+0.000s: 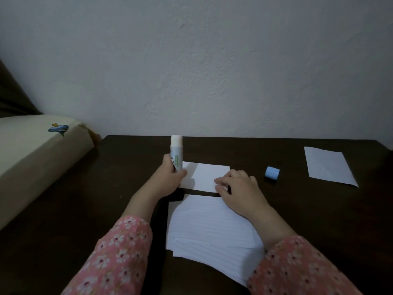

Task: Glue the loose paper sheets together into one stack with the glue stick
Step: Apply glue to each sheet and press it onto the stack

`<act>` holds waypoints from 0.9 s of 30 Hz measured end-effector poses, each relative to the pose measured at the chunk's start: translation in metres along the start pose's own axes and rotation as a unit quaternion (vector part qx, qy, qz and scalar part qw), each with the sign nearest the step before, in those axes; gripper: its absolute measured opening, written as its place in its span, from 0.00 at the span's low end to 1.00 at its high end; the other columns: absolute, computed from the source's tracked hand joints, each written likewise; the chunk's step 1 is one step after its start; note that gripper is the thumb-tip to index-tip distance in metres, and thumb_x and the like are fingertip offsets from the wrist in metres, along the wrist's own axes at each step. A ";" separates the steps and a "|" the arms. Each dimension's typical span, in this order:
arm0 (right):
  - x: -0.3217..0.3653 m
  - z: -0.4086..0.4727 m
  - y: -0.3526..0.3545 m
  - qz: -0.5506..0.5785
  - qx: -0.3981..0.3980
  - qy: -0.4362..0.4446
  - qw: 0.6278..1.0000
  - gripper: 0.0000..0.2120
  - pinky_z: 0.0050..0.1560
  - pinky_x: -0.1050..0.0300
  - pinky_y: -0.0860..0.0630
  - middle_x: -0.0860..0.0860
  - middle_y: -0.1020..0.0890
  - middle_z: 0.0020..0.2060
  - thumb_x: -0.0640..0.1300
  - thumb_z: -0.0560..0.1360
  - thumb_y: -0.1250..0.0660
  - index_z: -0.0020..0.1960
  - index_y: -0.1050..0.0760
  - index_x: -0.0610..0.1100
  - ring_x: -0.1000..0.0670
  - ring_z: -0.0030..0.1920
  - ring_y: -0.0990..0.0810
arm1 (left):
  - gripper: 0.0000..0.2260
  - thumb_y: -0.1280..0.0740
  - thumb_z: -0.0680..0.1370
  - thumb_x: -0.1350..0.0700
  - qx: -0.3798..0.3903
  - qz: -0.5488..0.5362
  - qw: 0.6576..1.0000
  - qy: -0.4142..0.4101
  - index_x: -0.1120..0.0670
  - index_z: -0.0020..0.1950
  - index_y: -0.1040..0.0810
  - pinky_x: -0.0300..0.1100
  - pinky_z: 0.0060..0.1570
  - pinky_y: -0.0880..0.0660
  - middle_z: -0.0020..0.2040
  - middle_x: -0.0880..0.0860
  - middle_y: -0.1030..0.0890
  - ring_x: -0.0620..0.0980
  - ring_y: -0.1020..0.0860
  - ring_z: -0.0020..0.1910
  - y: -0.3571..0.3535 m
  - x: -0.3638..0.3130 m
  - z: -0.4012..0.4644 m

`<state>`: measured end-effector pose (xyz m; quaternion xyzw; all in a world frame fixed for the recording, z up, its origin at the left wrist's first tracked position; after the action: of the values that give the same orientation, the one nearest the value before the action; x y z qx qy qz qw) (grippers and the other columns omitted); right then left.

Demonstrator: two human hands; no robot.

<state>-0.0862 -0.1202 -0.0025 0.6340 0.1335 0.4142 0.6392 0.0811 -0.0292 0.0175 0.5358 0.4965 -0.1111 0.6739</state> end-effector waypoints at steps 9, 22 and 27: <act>-0.028 -0.004 -0.002 0.012 0.045 -0.038 0.998 0.18 0.71 0.43 0.48 0.59 0.37 0.73 0.57 0.79 0.42 0.68 0.30 0.59 0.52 0.76 0.48 | 0.13 0.33 0.77 0.48 -0.058 -0.157 0.981 -0.093 0.47 0.60 0.26 0.35 0.37 0.27 0.52 0.51 0.21 0.45 0.23 0.42 -0.008 -0.033 -0.002; -0.033 -0.007 -0.010 0.020 0.080 -0.033 0.996 0.18 0.74 0.41 0.55 0.59 0.45 0.76 0.56 0.80 0.44 0.70 0.36 0.60 0.51 0.77 0.54 | 0.24 0.31 0.76 0.56 0.031 -0.027 0.983 -0.178 0.40 0.64 0.40 0.41 0.49 0.22 0.54 0.48 0.22 0.44 0.22 0.51 -0.056 -0.065 -0.008; -0.033 -0.007 -0.011 0.010 0.088 -0.029 0.996 0.19 0.74 0.40 0.55 0.59 0.46 0.76 0.57 0.79 0.44 0.70 0.35 0.59 0.50 0.77 0.54 | 0.24 0.30 0.75 0.55 0.028 0.009 0.979 -0.200 0.43 0.66 0.39 0.41 0.45 0.21 0.53 0.49 0.21 0.44 0.20 0.46 -0.058 -0.070 -0.013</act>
<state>-0.1079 -0.1369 -0.0252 0.7007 0.1449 0.3888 0.5804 0.0006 -0.0687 0.0380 0.5254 0.3436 -0.2241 0.7454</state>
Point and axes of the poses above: each hand's wrist, its own z-axis towards the middle knuckle, its own y-axis out of the back of the hand, x = y × z, the point moved 9 cm from there along z, towards the middle knuckle
